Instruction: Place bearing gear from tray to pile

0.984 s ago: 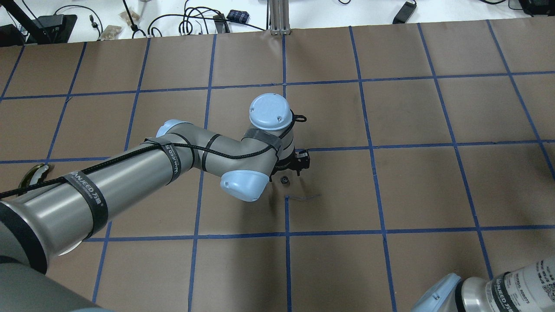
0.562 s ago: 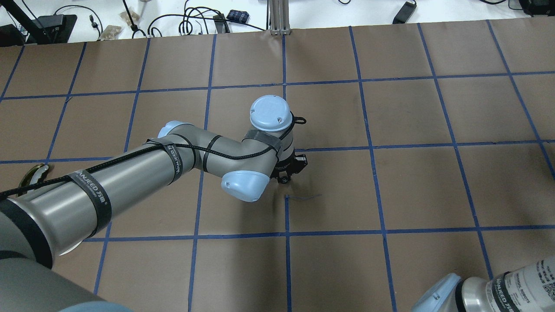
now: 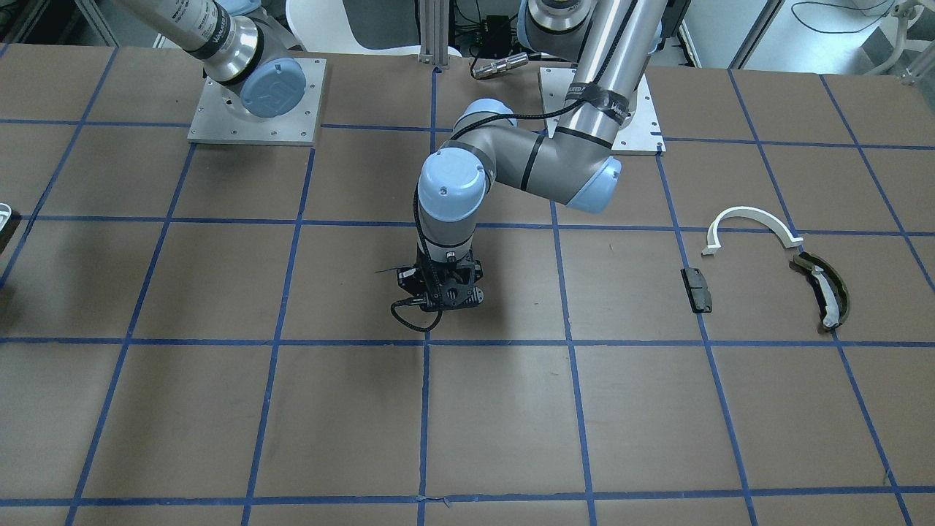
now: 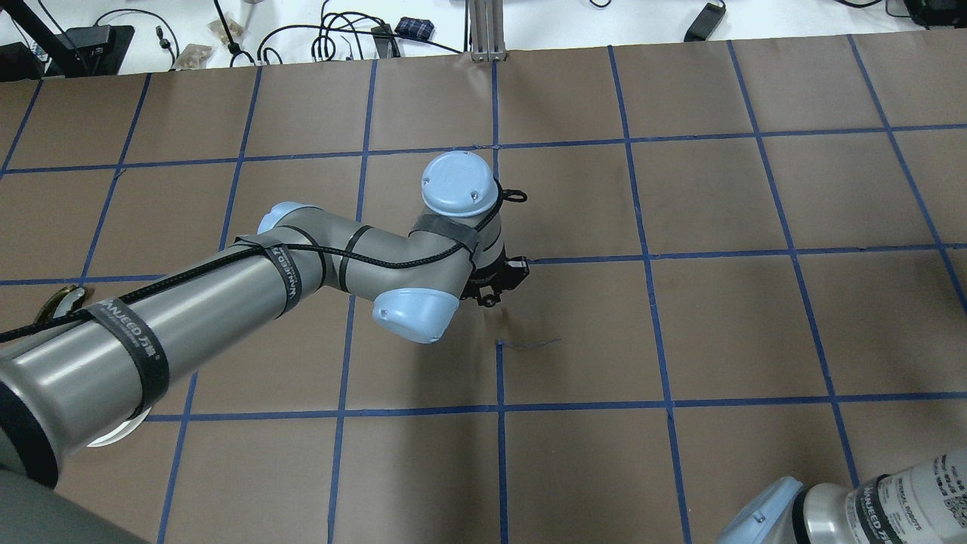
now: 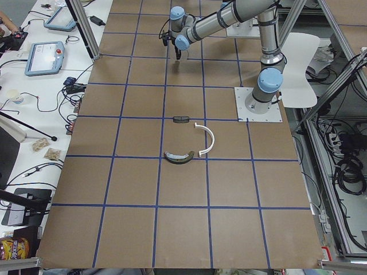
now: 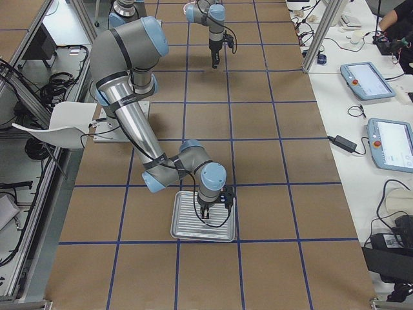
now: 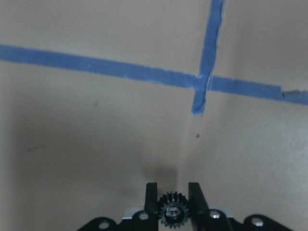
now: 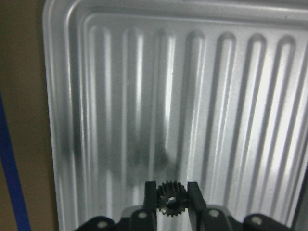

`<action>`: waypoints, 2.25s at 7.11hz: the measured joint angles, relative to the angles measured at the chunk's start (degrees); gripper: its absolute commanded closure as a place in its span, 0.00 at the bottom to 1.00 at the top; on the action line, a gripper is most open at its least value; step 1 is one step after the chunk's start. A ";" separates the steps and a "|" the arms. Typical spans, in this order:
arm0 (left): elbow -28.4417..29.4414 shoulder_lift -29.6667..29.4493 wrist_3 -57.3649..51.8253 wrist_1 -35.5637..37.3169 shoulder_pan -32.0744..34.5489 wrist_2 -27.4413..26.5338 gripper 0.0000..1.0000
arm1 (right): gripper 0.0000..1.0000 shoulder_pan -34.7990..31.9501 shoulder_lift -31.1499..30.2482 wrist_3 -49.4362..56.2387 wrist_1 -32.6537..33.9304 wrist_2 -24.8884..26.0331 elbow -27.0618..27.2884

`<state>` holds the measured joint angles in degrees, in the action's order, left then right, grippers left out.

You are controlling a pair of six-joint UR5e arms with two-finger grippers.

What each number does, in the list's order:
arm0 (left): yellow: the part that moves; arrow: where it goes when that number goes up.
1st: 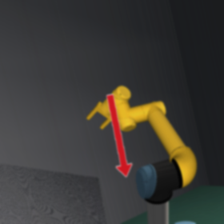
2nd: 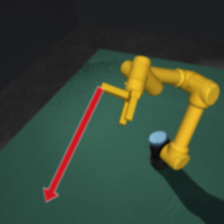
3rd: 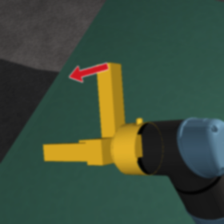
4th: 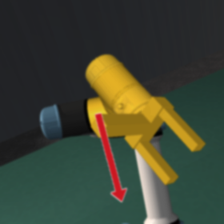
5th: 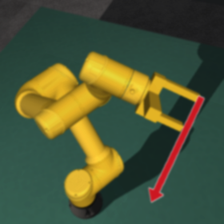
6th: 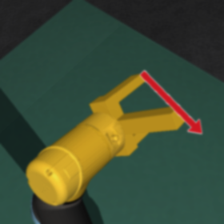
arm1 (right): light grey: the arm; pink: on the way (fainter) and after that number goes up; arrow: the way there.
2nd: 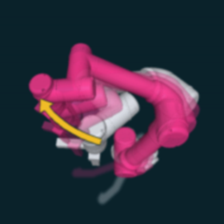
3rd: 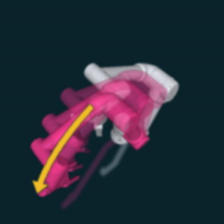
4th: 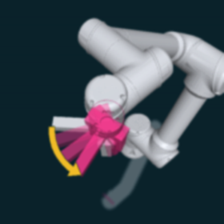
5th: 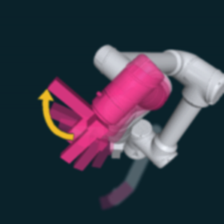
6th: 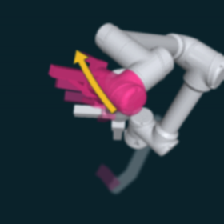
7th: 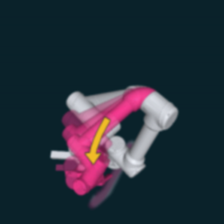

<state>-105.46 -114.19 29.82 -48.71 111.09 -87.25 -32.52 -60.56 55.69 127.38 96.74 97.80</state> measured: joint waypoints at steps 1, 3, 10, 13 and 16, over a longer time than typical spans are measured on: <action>0.11 2.58 -6.23 -3.35 -4.57 0.13 1.00 | 1.00 -0.59 -1.81 -1.23 -1.64 -0.75 -0.04; -0.18 7.55 -25.58 -11.40 -17.44 -0.99 1.00 | 1.00 -4.72 -6.81 -6.53 -8.02 -2.82 -0.06; -5.41 7.39 -70.21 -6.07 -53.67 -4.65 0.92 | 1.00 -44.44 -14.87 -64.31 -20.16 -12.66 0.42; -5.54 4.68 -72.77 -5.12 -55.87 -4.57 0.52 | 1.00 -60.84 -12.27 -81.20 -18.16 -19.22 0.59; -5.01 3.99 -72.15 -5.06 -57.51 -4.20 0.00 | 1.00 -73.49 -4.22 -92.98 -8.42 -21.01 0.92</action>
<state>-110.47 -110.20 -42.33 -53.77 53.58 -91.45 -106.02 -64.78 -37.29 118.96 75.73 98.72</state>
